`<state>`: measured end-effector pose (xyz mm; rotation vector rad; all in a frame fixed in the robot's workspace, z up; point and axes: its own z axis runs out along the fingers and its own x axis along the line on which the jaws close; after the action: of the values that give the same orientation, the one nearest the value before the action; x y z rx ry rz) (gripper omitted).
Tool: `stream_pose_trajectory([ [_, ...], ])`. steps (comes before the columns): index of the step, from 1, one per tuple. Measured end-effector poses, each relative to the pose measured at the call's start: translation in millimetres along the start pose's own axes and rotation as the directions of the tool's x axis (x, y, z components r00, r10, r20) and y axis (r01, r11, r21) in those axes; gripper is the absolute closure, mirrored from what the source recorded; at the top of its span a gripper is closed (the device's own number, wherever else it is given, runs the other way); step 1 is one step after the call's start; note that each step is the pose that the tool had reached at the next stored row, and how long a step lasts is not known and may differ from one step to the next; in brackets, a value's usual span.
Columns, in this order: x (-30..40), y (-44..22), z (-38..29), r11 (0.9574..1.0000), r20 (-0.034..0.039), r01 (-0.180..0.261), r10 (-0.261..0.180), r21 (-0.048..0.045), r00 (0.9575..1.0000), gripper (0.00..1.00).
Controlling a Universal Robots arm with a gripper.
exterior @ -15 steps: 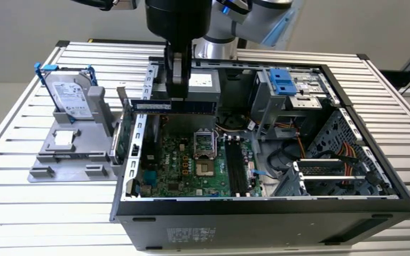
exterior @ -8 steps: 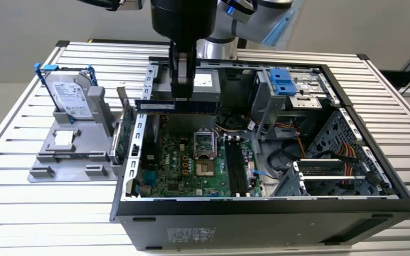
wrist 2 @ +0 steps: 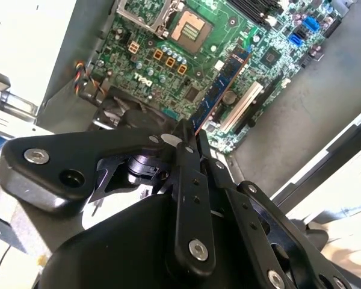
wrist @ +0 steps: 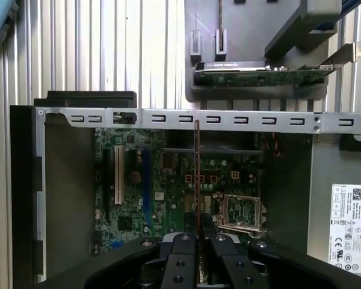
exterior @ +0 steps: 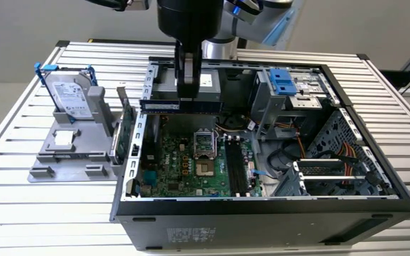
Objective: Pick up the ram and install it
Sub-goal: 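Pick up the ram and move it above insertion slot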
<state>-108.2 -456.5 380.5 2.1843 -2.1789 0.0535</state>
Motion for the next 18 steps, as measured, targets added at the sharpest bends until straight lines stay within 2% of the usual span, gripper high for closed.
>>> stream_pose_trajectory([
  [18,0.1,-16.3,-0.3,1.0000,0.0000,0.000,0.000,0.0000,1.0000,1.00],
])
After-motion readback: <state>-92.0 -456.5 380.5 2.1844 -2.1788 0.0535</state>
